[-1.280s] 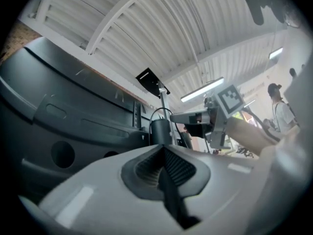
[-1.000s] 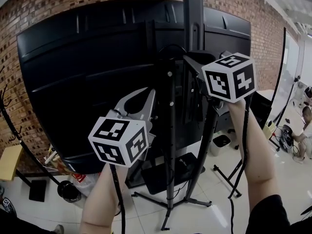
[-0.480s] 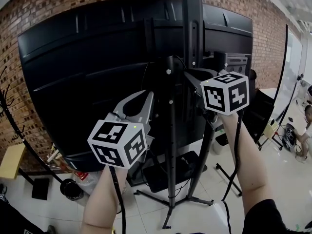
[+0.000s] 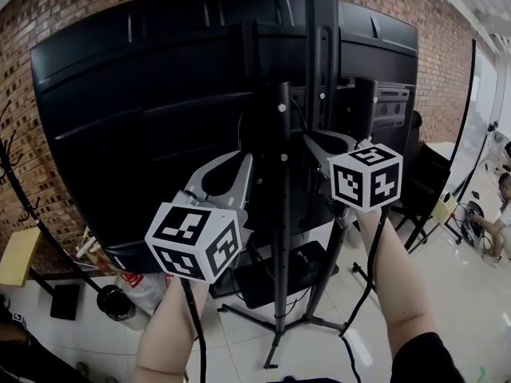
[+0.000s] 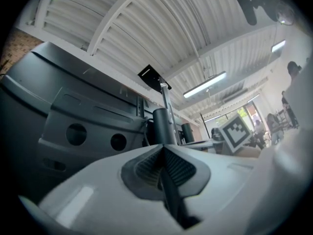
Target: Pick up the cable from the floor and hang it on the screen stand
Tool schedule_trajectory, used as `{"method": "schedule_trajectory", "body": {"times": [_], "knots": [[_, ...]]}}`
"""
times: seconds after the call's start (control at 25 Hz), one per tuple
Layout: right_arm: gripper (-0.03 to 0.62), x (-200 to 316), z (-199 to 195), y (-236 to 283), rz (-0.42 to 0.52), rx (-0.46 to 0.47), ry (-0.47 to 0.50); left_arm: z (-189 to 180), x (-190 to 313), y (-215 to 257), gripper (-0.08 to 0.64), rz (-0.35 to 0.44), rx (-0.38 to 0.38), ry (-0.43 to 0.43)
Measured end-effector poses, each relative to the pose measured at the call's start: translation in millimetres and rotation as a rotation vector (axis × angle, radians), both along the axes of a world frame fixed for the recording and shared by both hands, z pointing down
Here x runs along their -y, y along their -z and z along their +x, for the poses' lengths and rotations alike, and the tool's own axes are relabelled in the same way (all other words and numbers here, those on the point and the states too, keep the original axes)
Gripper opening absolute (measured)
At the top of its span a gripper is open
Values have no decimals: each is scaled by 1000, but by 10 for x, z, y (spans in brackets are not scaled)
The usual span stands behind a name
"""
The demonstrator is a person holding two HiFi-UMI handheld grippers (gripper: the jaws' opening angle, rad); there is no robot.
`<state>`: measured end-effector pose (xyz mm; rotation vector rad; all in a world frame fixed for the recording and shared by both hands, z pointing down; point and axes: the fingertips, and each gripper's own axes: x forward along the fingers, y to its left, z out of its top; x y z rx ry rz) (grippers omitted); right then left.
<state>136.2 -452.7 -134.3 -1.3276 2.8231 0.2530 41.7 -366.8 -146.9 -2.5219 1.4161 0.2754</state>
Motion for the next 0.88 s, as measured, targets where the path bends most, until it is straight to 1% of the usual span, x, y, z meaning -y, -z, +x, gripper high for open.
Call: {"method": "schedule_trajectory", "body": {"times": [0.16, 0.32, 0.36, 0.44, 0.56, 0.64, 0.76, 0.88], "knots": [[21, -59, -20, 8, 49, 60, -10, -1, -32, -33, 6, -2, -6, -4], [39, -106, -14, 4, 162, 22, -67, 11, -69, -89, 6, -3, 1, -1], [45, -117, -2, -8, 178, 13, -80, 10, -74, -109, 6, -5, 2, 1], [46, -142, 35, -55, 180, 14, -93, 5, -82, -162, 6, -13, 4, 4], [47, -196, 91, -159, 158, 23, -92, -10, -110, -234, 6, -26, 2, 1], [74, -258, 124, -216, 151, 36, -90, -34, -144, -263, 6, -25, -4, 3], [74, -395, 194, -249, 158, 62, -101, -124, -180, -312, 6, -16, -20, 19], [63, -565, 253, -287, 171, 87, -117, -220, -204, -400, 5, -32, -40, 29]]}}
